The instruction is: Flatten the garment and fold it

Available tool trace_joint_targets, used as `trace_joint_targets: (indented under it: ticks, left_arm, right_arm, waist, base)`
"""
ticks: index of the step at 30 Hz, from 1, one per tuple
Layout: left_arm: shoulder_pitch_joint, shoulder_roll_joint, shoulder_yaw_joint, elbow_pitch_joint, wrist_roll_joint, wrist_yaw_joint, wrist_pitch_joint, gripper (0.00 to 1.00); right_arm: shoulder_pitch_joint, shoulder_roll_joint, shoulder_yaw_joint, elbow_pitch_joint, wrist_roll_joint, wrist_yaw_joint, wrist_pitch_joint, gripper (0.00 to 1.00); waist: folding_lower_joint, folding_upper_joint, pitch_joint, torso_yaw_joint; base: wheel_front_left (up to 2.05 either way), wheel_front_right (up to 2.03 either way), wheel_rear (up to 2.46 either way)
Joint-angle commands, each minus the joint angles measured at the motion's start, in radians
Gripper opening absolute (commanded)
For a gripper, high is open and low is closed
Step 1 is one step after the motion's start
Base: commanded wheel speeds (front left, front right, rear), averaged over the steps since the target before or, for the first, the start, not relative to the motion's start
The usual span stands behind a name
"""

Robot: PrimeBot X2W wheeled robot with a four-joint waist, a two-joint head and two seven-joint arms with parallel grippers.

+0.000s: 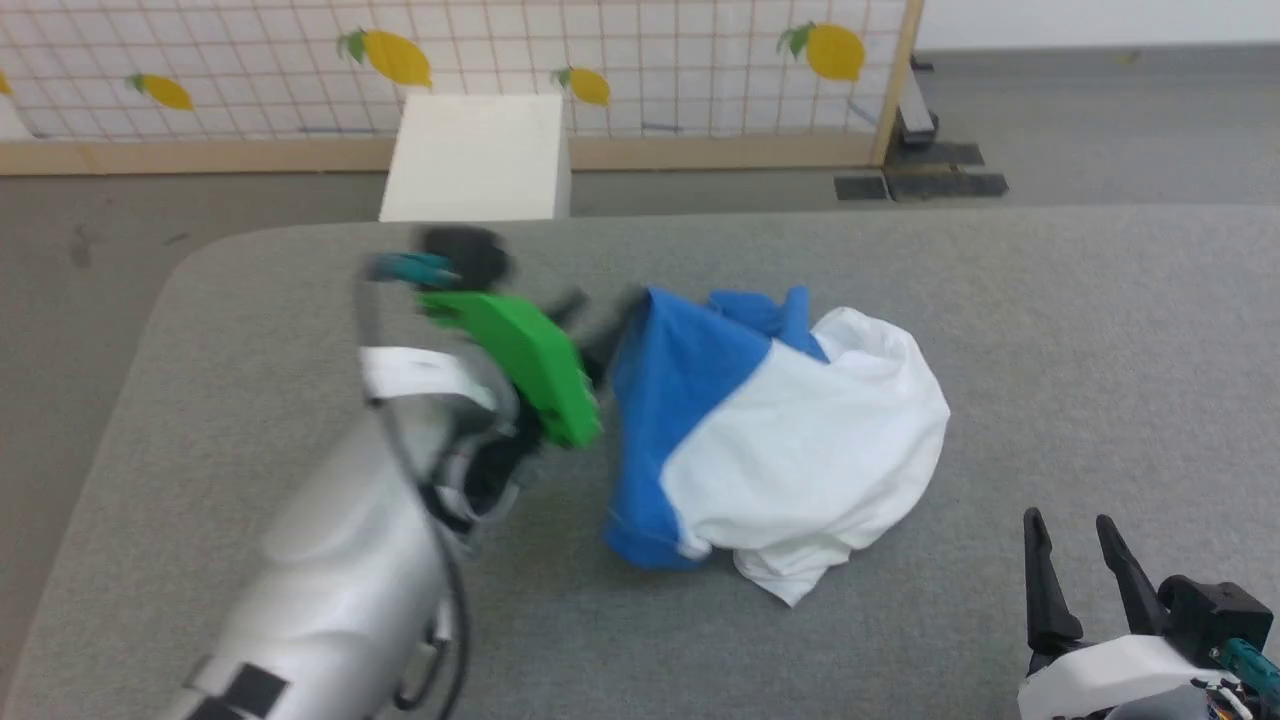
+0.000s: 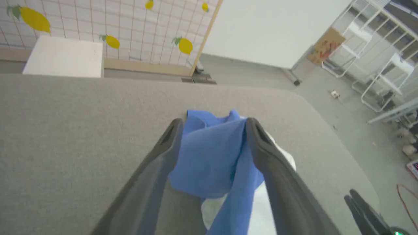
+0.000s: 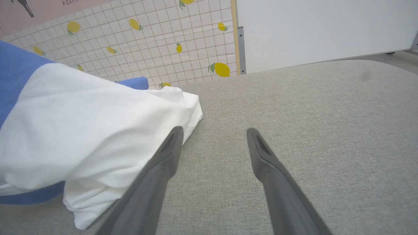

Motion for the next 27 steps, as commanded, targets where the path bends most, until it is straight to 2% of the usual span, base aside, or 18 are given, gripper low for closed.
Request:
trace_joint_targets:
  ticks: [1,4,8,14,16,19,23,27]
  left_arm:
    - [0.018,0.028,0.047,-0.031,-0.014,0.029,-0.059,1.0]
    - [0.08,0.083,0.118,-0.082,-0.013,0.071,-0.157,1.0]
    - [0.198,0.167,0.166,-0.122,0.015,0.135,-0.239,1.0]
    - [0.359,0.253,0.213,-0.169,0.161,0.211,-0.467,1.0]
    - [0.411,0.252,0.234,-0.195,0.213,0.221,-0.484,1.0]
    - [0.479,0.22,0.312,-0.272,0.302,0.221,-0.487,1.0]
    - [0.59,0.138,0.413,-0.37,0.405,0.202,-0.487,1.0]
    - [0.655,0.063,0.487,-0.415,0.464,0.169,-0.488,1.0]
  right_arm:
    - [0.009,0.0,-0.002,-0.006,-0.004,-0.002,-0.006,1.0]
    - [0.012,0.0,-0.002,-0.01,-0.003,-0.002,-0.006,1.0]
    - [0.016,0.0,-0.006,-0.02,0.0,-0.002,-0.006,1.0]
    - [0.018,0.0,-0.008,-0.027,0.005,-0.002,-0.006,1.0]
    - [0.021,0.0,-0.01,-0.027,0.005,-0.002,-0.006,1.0]
    - [0.024,0.0,-0.013,-0.025,0.003,-0.002,-0.005,1.0]
    - [0.018,0.0,-0.013,-0.025,0.002,-0.002,0.006,1.0]
    - [-0.015,0.0,0.015,-0.038,0.011,-0.002,0.067,1.0]
  waist:
    - [0.0,0.0,-0.044,0.039]
    - [0.0,0.0,-0.057,0.043]
    - [0.0,0.0,-0.063,0.042]
    - [0.0,0.0,-0.058,0.034]
    - [0.0,0.0,-0.055,0.03]
    - [0.0,0.0,-0.048,0.027]
    - [0.0,0.0,-0.036,0.02]
    - [0.0,0.0,-0.016,0.021]
  base:
    - [0.0,0.0,0.0]
    - [0.0,0.0,0.0]
    - [0.0,0.0,0.0]
    - [0.0,0.0,0.0]
    - [0.0,0.0,0.0]
    - [0.0,0.0,0.0]
    - [0.0,0.0,0.0]
    - [0.0,0.0,0.0]
